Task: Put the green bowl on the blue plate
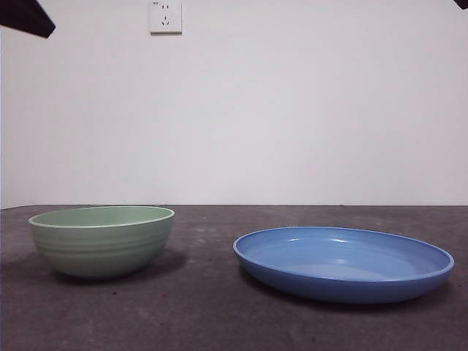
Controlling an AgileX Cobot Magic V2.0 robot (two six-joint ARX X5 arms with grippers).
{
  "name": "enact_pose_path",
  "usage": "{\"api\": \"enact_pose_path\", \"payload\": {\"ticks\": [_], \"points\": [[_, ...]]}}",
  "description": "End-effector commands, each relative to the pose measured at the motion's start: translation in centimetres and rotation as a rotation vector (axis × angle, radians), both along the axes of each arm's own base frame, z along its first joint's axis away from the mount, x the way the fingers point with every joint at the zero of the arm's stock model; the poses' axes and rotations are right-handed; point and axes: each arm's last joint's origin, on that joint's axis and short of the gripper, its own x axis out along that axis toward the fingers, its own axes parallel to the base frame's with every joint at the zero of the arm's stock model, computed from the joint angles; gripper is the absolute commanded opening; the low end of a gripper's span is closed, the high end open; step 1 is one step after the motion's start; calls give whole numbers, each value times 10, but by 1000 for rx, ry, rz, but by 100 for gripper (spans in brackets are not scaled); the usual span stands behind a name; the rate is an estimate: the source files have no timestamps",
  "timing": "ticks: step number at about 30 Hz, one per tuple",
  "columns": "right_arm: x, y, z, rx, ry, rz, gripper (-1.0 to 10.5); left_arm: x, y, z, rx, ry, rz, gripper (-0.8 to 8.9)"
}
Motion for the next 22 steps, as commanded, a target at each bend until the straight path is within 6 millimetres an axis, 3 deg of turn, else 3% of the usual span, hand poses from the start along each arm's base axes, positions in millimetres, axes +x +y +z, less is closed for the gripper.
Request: {"api": "enact_pose_path", "payload": {"ticks": [1,6,8,16,19,22], "points": [[0,1,5,-3,-22,13,11,0,-1,3,45,-37,-42,26],[0,1,5,1,-21,18,12,-1,0,1,59,-20,-49,35],[0,1,5,4,-21,23,33,-1,0,1,59,-19,-49,84],[0,1,5,4,-21,22,493,-2,0,0,60,-11,-48,507],[0,1,5,7,-18,20,569,-2,0,0,60,-11,-49,600],[0,1,5,7,-17,20,572,-2,0,0,61,-11,-49,604]]}}
